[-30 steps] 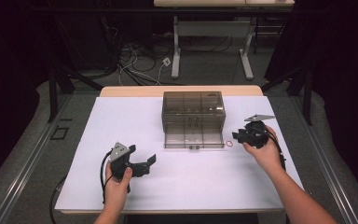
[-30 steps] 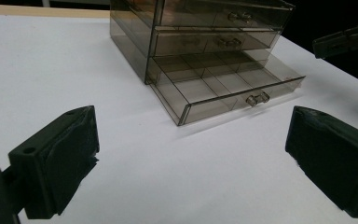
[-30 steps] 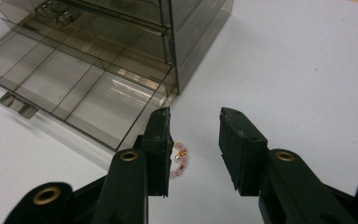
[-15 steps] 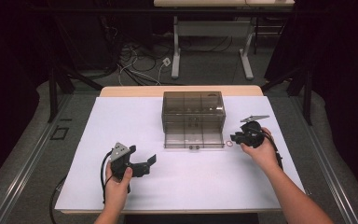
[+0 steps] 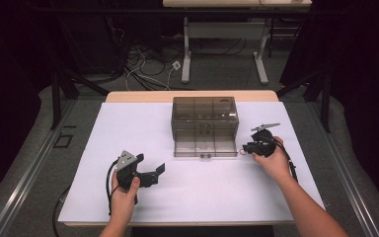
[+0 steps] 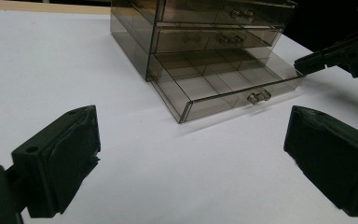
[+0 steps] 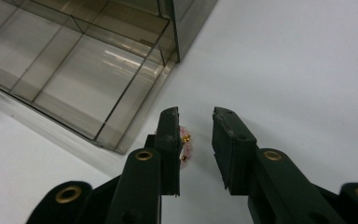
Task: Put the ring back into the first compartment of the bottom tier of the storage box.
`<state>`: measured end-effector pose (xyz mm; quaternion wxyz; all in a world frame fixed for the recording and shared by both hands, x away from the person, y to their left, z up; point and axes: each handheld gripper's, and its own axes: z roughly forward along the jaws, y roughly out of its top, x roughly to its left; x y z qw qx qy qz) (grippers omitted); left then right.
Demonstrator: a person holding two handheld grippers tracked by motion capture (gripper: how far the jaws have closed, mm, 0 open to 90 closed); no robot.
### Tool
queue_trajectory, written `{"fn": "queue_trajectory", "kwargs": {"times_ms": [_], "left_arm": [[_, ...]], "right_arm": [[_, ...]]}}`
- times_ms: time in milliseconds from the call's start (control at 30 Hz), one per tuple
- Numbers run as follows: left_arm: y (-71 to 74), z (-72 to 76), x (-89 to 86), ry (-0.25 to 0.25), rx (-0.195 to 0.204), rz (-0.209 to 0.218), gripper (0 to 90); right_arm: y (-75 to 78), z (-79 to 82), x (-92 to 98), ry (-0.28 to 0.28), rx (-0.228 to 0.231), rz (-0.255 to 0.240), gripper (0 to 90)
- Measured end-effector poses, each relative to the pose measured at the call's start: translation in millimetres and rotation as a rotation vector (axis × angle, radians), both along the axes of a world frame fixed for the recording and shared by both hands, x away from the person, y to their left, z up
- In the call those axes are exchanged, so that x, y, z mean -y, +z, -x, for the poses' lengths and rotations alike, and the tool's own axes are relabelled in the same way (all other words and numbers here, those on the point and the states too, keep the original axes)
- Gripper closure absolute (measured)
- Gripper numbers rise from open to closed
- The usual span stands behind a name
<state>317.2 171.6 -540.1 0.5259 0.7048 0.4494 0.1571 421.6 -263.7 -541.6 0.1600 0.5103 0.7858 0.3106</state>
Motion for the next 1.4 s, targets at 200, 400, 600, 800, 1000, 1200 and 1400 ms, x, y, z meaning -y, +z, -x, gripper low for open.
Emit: {"fn": "queue_trajectory", "kwargs": {"times_ms": [200,400,600,800,1000,1200,1400], "left_arm": [[-0.3,0.0,-0.1,0.001,-0.002,0.001,3.9],[-0.5,-0.1,-0.5,0.005,-0.003,0.009,4.0],[-0.8,-0.3,-0.8,0.004,-0.005,0.009,4.1],[-0.8,-0.2,-0.8,0.005,-0.006,0.008,4.2],[-1.1,-0.2,-0.3,0.004,-0.008,0.007,4.3],[-1.0,-0.1,-0.6,0.005,-0.009,0.005,4.3],[-1.1,-0.3,-1.3,0.006,-0.008,0.003,4.5]], "right_arm": [[-3.8,-1.2,-1.1,-0.012,-0.008,0.020,74.8],[-5.6,-1.3,-2.3,-0.023,-0.018,0.017,77.5],[-7.1,-1.0,-4.3,-0.022,-0.029,0.030,80.9],[-7.4,1.3,-8.9,-0.011,-0.015,0.060,86.7],[-7.4,3.1,-11.9,-0.025,-0.011,0.074,87.1],[-7.3,3.0,-10.9,-0.029,-0.009,0.062,87.4],[-7.3,3.8,-10.3,-0.030,-0.002,0.055,88.4]]}}
